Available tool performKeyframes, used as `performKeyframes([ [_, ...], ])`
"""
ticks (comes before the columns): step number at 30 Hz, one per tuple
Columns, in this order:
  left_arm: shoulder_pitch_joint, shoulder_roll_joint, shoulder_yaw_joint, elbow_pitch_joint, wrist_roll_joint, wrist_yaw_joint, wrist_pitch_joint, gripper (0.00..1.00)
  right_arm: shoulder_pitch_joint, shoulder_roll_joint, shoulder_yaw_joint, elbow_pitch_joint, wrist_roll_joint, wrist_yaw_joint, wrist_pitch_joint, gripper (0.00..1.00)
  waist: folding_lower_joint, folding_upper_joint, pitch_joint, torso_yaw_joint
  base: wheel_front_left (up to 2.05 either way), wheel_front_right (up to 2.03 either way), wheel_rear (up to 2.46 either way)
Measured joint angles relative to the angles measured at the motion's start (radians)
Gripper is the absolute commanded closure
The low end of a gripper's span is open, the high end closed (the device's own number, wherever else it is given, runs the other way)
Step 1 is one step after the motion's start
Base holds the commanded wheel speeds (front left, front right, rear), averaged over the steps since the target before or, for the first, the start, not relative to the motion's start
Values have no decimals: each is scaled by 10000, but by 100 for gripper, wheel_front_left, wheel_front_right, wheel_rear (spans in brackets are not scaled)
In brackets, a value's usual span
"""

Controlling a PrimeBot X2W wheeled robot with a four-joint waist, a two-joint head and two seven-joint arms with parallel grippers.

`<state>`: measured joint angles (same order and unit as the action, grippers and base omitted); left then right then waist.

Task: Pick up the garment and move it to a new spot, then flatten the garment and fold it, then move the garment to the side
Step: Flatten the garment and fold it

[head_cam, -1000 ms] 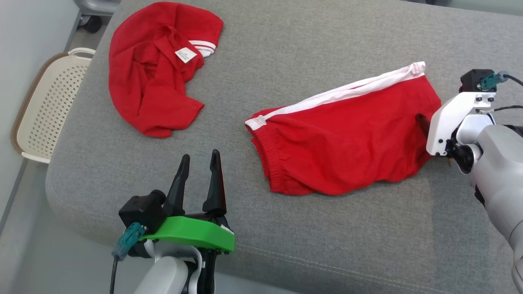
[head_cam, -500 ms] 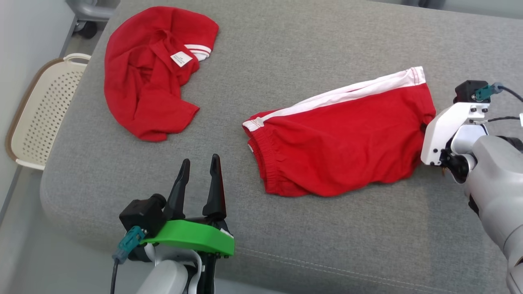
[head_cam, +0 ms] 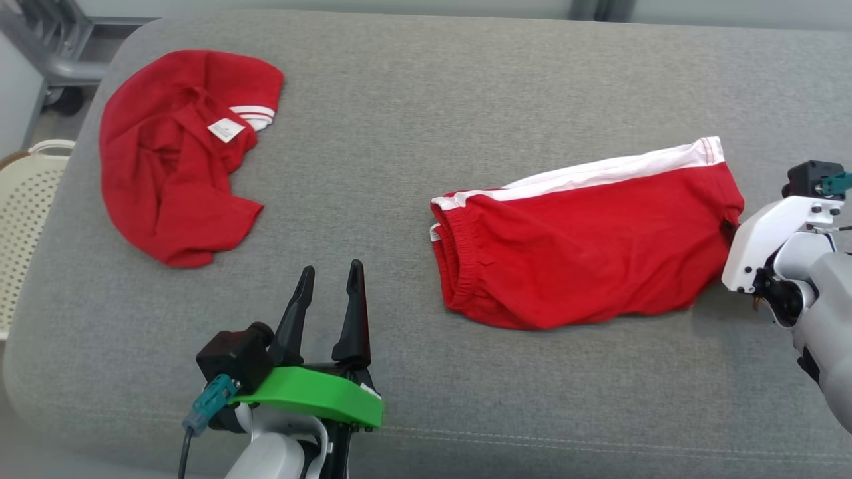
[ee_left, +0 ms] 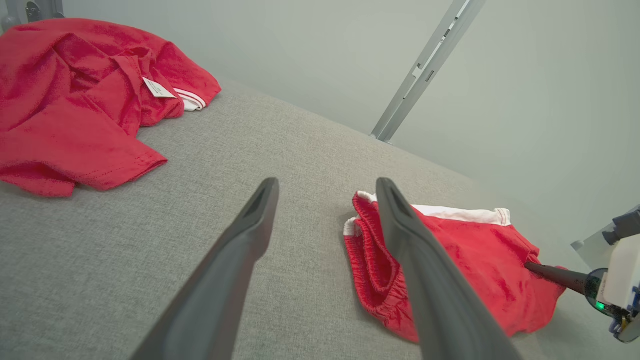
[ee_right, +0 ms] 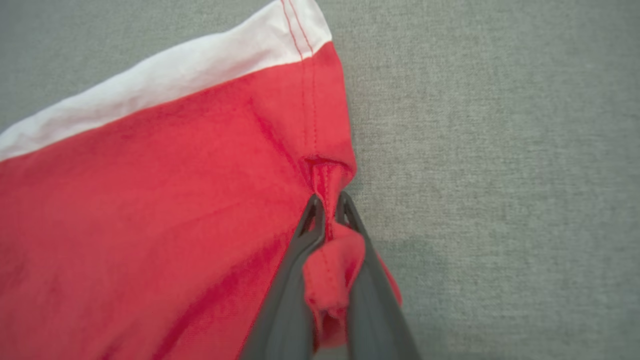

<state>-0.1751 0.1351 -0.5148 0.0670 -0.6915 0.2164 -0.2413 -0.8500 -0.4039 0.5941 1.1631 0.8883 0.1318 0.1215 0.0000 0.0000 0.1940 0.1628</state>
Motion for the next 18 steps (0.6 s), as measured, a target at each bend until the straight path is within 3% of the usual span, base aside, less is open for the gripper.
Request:
performKeyframes([
  [8, -16, 119, -159, -226, 109, -4, 113, 0, 370, -117, -416, -77, 454, 0, -470, 100, 0, 0, 68, -529, 0, 0, 0],
  [18, -33, 245, -213, -318, 130, 38, 242, 0, 520, -23, -690, 159, 711, -2, -909, 100, 0, 0, -141, -640, 0, 0, 0],
])
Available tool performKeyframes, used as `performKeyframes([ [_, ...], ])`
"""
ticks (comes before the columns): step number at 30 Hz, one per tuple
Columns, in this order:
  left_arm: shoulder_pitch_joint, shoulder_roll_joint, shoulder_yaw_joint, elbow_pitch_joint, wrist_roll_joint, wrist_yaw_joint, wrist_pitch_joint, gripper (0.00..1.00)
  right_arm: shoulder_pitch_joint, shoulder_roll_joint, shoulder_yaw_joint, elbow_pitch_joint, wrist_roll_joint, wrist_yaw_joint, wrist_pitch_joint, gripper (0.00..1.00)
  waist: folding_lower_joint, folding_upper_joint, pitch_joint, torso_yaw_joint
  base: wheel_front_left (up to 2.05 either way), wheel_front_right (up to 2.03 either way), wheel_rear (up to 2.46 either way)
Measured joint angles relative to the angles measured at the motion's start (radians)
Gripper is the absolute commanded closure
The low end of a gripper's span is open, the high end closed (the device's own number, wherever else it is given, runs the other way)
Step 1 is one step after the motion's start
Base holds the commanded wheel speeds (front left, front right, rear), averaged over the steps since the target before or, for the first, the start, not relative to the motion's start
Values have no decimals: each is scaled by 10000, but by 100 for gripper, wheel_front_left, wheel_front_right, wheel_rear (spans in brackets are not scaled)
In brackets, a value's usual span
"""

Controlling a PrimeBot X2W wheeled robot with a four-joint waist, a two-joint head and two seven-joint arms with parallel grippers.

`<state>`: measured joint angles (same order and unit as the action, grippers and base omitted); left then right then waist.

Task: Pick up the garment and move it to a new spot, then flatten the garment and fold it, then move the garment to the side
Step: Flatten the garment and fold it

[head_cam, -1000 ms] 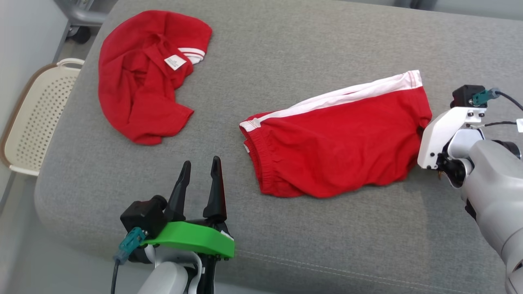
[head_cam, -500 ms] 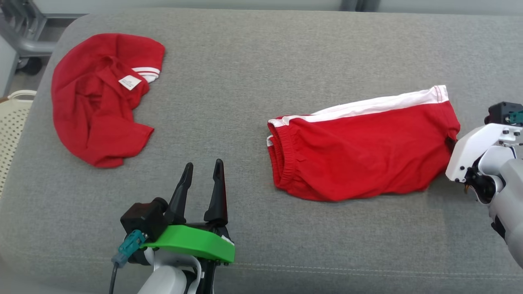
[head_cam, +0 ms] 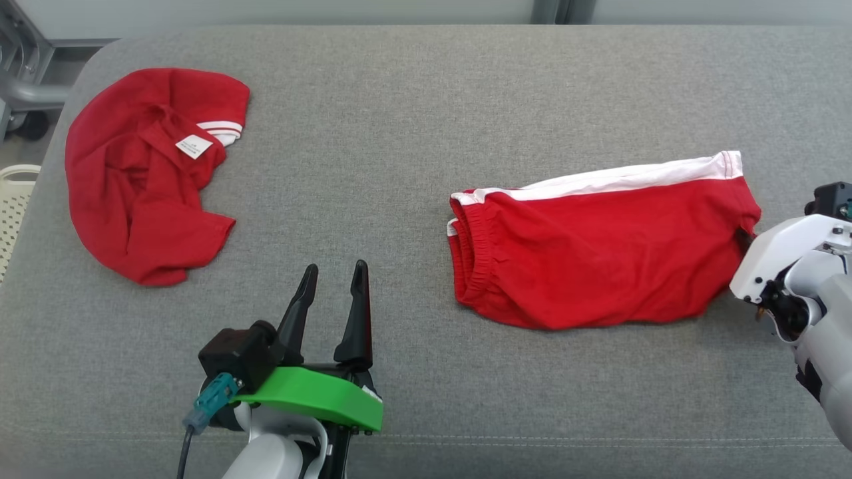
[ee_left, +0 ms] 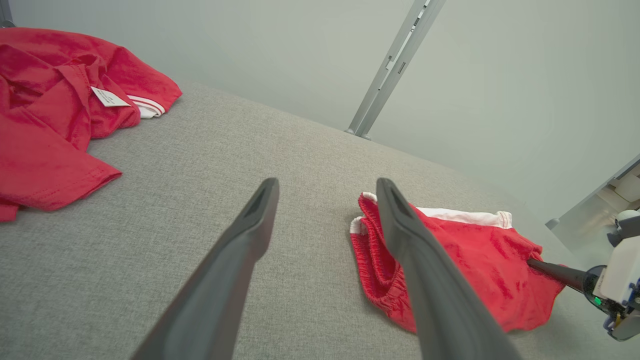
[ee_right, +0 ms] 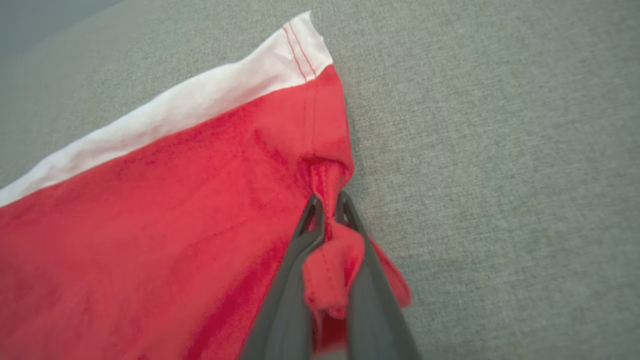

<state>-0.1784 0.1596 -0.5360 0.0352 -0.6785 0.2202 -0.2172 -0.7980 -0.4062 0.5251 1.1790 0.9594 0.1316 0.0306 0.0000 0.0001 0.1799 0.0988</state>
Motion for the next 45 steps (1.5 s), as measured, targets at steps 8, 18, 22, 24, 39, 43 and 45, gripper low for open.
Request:
performKeyframes([
  [8, 140, 27, 40, -29, -98, 61, 2, 0, -269, 194, 474, -1129, -291, -4, -65, 100, 0, 0, -382, -122, 0, 0, 0],
  [18, 272, -8, 8, -92, -163, 88, -40, 0, -537, 884, 1175, -2443, -1237, -4, 31, 100, 0, 0, -844, -125, 0, 0, 0],
  [22, 331, -13, 6, -174, -186, 102, -42, 0, -461, 1381, 1417, -3087, -1678, -4, 155, 100, 0, 0, -923, 4, 0, 0, 0],
  [24, 372, -8, 13, -213, -207, 128, -44, 0, -266, 1586, 1565, -3394, -1923, -4, 257, 100, 0, -1, -942, 84, 0, 0, 0],
  [39, 398, 31, 23, -290, -244, 161, -86, 0, 1241, 2531, 1847, -4211, -3747, -6, 1001, 100, 0, 0, -777, 583, 0, 0, 0],
  [43, 397, 31, 17, -259, -265, 161, -86, 0, 1428, 2715, 1720, -4144, -4136, -6, 1005, 100, 0, 0, -788, 587, 0, 0, 0],
  [45, 397, 38, 15, -244, -265, 161, -86, 0, 1437, 2782, 1705, -4136, -4332, -6, 1016, 76, 0, 0, -809, 578, 0, 0, 0],
])
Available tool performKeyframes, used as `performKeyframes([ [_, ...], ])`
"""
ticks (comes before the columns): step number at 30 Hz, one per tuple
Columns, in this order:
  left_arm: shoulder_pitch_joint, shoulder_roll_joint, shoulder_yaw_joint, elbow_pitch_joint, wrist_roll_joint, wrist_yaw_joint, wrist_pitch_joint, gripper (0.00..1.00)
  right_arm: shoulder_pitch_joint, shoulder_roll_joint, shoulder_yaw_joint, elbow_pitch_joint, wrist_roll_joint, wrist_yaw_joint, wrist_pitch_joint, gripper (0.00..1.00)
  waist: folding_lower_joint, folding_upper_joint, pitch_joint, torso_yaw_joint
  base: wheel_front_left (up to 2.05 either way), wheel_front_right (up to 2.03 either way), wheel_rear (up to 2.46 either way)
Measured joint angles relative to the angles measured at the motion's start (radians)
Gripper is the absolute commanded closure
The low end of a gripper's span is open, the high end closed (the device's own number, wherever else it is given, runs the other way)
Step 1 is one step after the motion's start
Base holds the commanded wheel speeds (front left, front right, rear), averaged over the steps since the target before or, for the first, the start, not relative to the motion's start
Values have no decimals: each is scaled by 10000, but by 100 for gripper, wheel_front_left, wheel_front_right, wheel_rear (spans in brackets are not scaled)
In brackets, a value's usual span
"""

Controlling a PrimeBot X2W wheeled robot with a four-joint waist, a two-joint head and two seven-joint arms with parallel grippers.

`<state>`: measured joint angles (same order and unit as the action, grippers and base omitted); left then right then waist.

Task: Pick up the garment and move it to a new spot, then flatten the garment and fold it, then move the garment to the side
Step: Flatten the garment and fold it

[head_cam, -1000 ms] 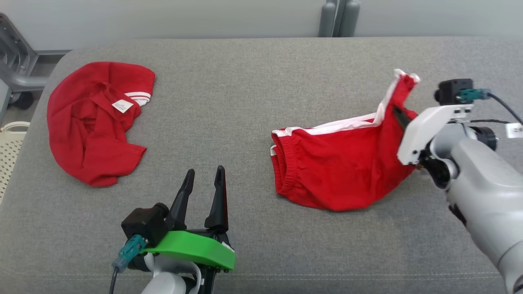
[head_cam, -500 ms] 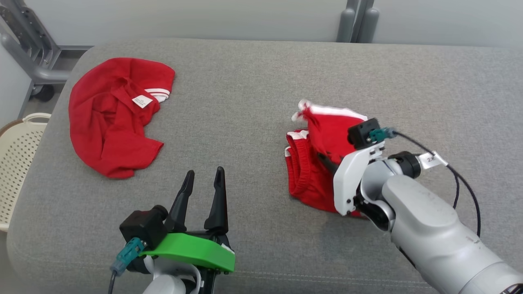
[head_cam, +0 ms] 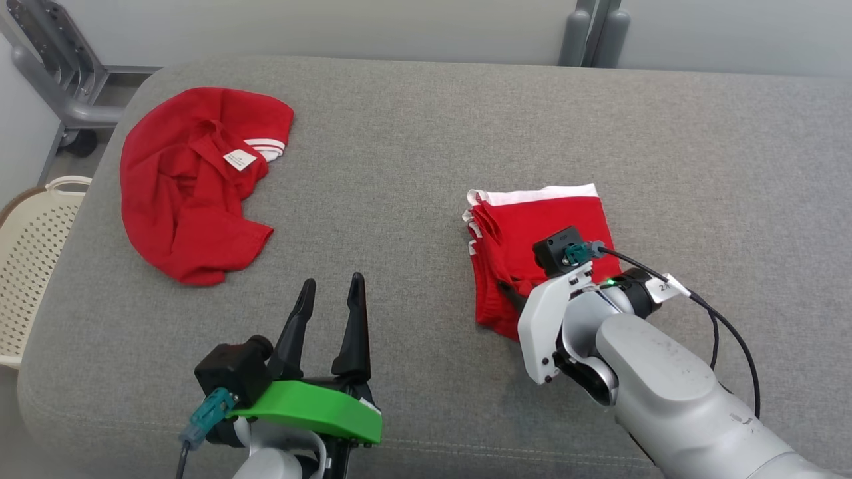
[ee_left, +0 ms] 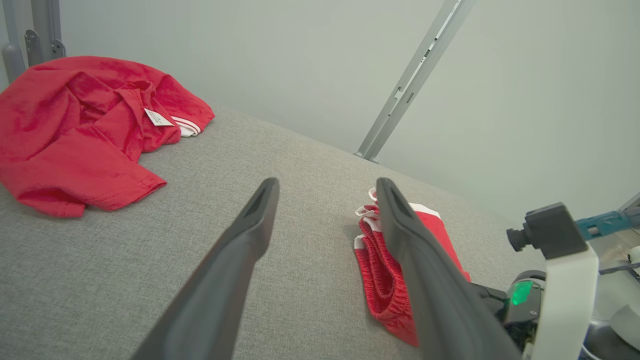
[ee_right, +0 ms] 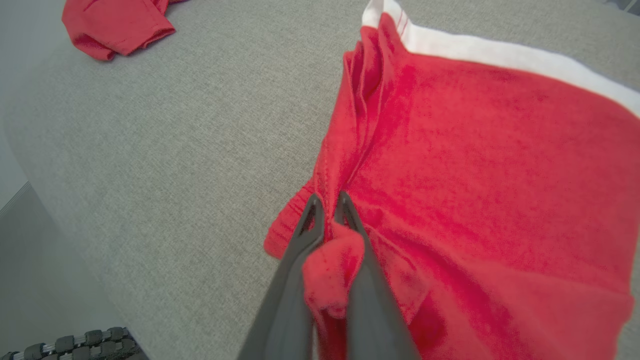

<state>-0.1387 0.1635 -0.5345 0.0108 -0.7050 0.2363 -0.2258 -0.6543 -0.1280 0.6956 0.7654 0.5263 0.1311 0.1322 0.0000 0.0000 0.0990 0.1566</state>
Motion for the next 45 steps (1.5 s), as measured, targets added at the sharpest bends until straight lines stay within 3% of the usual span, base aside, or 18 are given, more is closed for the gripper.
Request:
performKeyframes([
  [1, 0, 4, -6, 8, -2, 0, -2, 0, 29, 44, -40, -2, -42, 0, -2, 56, 0, 0, -13, -6, 0, 0, 0],
  [2, 0, 8, -10, 13, -8, 0, 0, 0, 76, 73, -73, -2, -86, 0, -2, 21, 0, 0, -27, -15, 0, 0, 0],
  [3, 0, 12, -13, 17, -15, 2, 0, 0, 127, 96, -94, -12, -151, 0, -4, 0, 0, 0, -44, -26, 0, 0, 0],
  [13, 174, 96, -82, 23, -59, 59, 46, 0, 756, 48, -713, -1129, -408, 0, -303, 0, 0, 0, -353, -301, 0, 0, 0],
  [22, 380, 82, -391, -31, -59, 102, 186, 0, 1800, -583, -3074, -2506, -836, 0, -546, 0, 0, 0, -622, -630, 0, 0, 0],
  [30, 429, 35, -558, -38, -56, 102, 219, 0, 2644, -476, -4828, -3486, -1707, 0, -449, 0, 0, 0, -584, -740, 0, 0, 0],
  [31, 429, 31, -579, -38, -56, 102, 221, 0, 2732, -391, -4918, -3536, -1772, 0, -460, 3, 0, 0, -561, -735, 0, 0, 0],
  [32, 428, 27, -589, -38, -56, 100, 221, 0, 2821, -284, -4999, -3549, -1791, 0, -493, 45, 0, 0, -537, -724, 0, 0, 0],
  [35, 404, 27, -602, -21, -52, 96, 226, 0, 2998, -48, -5060, -3356, -1929, 0, -616, 96, 0, 0, -468, -642, 0, 0, 0],
  [36, 384, 33, -602, -21, -40, 96, 226, 0, 3017, 19, -5087, -3195, -1941, 0, -671, 100, 0, 0, -443, -602, 0, 0, 0],
  [45, 222, 125, -499, -21, -15, 102, 234, 0, 2581, 476, -4876, -1398, -2010, 0, -1453, 100, 0, 0, -257, -109, 0, 0, 0],
])
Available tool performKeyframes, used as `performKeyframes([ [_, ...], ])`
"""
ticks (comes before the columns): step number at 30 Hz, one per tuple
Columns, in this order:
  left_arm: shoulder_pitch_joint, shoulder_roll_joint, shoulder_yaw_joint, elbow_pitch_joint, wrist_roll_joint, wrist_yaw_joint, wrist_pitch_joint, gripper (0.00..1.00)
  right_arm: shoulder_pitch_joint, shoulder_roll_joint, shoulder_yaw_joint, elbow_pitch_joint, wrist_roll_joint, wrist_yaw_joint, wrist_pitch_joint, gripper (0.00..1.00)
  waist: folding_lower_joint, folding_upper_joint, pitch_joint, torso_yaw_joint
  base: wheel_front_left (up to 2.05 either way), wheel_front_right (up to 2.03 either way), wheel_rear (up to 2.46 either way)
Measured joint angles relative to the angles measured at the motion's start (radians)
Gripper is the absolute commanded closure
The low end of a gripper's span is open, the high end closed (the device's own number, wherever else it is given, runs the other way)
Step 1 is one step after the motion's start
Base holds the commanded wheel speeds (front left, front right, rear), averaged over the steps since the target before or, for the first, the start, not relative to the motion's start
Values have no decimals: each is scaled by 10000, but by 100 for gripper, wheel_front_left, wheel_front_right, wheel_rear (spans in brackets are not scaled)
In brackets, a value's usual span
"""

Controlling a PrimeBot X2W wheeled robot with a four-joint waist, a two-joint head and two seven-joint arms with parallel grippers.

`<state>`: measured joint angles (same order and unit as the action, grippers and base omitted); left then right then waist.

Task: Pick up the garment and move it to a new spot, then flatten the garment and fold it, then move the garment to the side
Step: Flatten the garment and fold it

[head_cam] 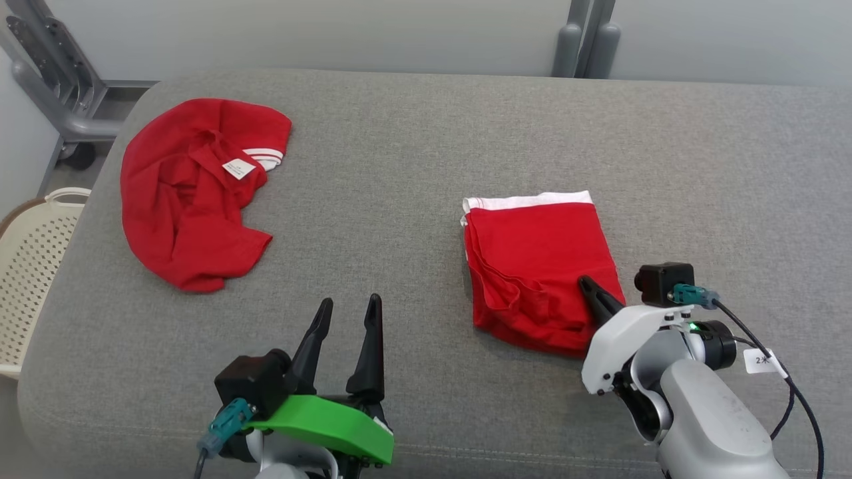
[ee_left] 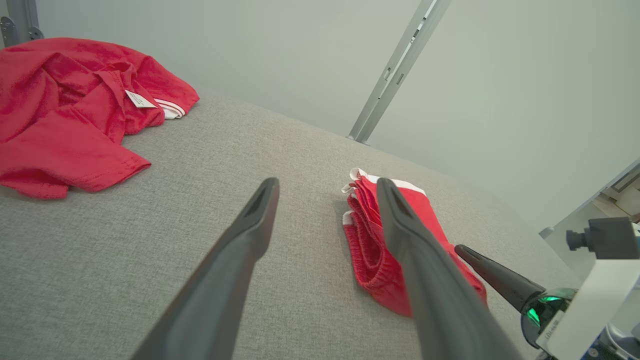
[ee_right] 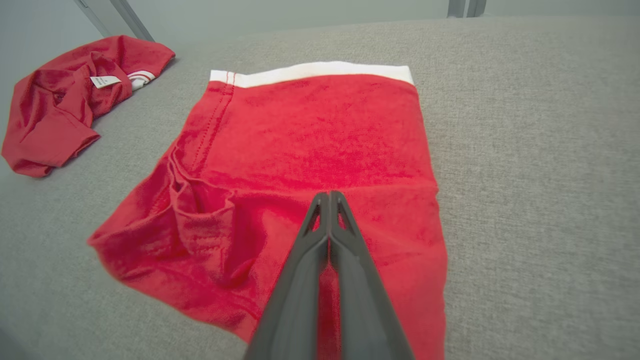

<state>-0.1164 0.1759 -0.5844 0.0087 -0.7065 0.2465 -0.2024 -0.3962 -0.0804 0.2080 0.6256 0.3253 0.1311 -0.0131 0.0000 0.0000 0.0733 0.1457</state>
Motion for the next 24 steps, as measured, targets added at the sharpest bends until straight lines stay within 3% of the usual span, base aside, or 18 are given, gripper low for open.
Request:
performKeyframes([
  [7, -30, 35, 71, -27, 0, 46, -13, 0, -503, 196, 537, 1271, 328, 0, -500, 100, 0, 0, 72, 269, 0, 0, 0],
  [19, -92, 50, 173, -44, -44, 86, -90, 0, -1018, 309, 3622, 1973, 1747, 0, -1087, 100, 0, 0, 145, 427, 0, 0, 0],
  [24, -101, 42, 180, -29, -56, 88, -104, 0, -1218, 322, 4372, 2529, 2034, 0, -1198, 100, 0, 0, 155, 415, 0, 0, 0],
])
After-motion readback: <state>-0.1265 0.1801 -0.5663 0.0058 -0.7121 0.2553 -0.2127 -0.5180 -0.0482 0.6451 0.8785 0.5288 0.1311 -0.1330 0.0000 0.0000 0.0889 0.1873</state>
